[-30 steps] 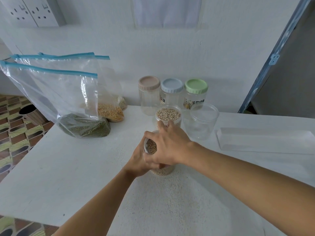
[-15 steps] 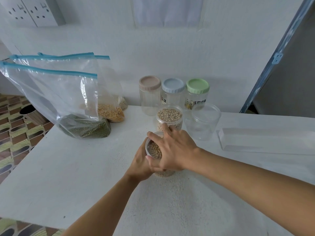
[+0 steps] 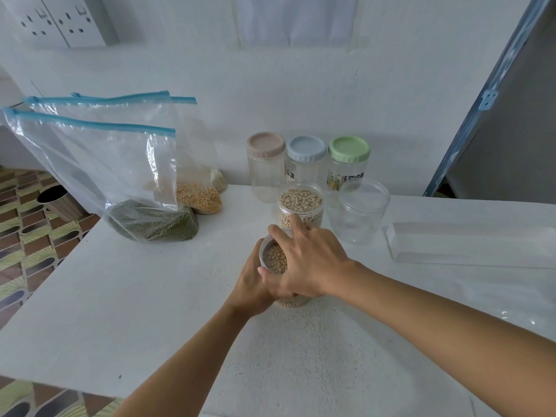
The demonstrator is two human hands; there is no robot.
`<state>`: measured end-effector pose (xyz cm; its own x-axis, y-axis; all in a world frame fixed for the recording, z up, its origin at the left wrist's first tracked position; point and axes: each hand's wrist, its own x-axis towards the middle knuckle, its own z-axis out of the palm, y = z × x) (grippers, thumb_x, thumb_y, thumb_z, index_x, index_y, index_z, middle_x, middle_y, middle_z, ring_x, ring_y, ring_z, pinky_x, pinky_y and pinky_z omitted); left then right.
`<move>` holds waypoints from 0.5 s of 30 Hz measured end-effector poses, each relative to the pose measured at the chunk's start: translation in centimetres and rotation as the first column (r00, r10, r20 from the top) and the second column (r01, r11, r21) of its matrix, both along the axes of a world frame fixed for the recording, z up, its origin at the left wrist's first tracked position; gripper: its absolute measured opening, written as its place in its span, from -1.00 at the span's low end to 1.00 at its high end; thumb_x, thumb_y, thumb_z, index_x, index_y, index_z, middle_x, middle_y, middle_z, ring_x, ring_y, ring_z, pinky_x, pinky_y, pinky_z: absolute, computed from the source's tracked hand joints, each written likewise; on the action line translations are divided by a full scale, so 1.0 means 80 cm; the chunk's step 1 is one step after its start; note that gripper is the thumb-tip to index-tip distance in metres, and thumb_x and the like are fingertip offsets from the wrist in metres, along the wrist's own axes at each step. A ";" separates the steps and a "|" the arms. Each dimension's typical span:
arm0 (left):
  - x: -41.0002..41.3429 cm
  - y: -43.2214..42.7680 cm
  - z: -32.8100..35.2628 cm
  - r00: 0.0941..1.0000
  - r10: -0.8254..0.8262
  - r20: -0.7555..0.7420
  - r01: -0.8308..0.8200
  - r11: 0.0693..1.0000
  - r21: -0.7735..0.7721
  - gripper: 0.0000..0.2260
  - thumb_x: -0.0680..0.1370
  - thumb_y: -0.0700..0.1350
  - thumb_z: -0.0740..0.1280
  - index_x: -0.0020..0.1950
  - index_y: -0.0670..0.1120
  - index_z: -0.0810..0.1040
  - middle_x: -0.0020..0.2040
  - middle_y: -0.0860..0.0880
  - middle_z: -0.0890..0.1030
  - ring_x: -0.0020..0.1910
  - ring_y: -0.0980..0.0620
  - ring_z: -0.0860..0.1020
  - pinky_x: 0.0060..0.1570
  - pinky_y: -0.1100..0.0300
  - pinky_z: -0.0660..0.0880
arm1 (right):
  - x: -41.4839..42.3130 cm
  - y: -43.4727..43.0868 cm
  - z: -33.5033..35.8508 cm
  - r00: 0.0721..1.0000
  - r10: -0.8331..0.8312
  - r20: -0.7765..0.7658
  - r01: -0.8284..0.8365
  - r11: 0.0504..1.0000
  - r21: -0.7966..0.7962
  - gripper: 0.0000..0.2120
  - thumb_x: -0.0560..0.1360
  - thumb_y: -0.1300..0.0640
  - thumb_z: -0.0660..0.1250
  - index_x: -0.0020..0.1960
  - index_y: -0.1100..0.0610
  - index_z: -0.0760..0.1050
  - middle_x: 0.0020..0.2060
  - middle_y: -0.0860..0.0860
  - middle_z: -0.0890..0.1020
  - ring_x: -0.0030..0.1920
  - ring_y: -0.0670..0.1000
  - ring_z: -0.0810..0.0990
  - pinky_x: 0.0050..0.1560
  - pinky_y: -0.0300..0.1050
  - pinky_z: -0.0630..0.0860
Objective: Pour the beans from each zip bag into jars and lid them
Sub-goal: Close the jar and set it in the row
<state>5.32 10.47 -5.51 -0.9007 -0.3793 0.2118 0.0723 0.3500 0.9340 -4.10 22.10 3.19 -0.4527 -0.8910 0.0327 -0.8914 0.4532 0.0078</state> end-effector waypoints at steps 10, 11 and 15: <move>0.058 -0.033 0.036 0.926 -0.291 0.242 0.151 0.870 0.470 -0.31 0.46 -0.09 0.51 0.53 0.19 0.35 0.46 0.14 0.50 0.48 0.06 0.44 0.42 -0.14 0.43 | -0.021 0.048 -0.050 0.267 0.013 0.963 0.436 0.890 -0.133 -0.33 0.47 -0.47 0.25 0.43 -0.11 0.32 0.30 -0.12 0.55 0.31 0.00 0.55 0.03 -0.18 0.57; 0.062 -0.035 0.041 0.929 -0.284 0.237 0.117 0.833 0.541 -0.39 0.50 -0.03 0.46 0.52 0.20 0.38 0.46 0.12 0.50 0.48 0.03 0.44 0.40 -0.19 0.45 | -0.019 0.050 -0.049 0.260 -0.071 0.963 0.406 0.913 -0.042 -0.28 0.48 -0.52 0.14 0.47 -0.11 0.30 0.33 -0.10 0.52 0.28 0.03 0.55 -0.10 -0.17 0.59; 0.059 -0.022 0.058 0.939 -0.153 0.307 -0.054 0.818 0.572 -0.63 0.61 0.26 0.28 0.42 0.31 0.48 0.42 0.16 0.52 0.43 0.07 0.45 0.24 -0.21 0.57 | -0.015 0.035 -0.046 0.235 -0.150 0.960 0.432 0.901 0.035 -0.23 0.45 -0.51 0.13 0.40 0.02 0.43 0.21 0.06 0.61 -0.03 0.12 0.69 -0.13 0.04 0.70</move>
<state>10.05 8.73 -0.90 -0.8972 -0.2903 -0.3327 -0.2674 -0.2424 0.9326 -5.26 24.91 -0.47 -0.5201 -0.7215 -0.4571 -0.0205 0.5456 -0.8378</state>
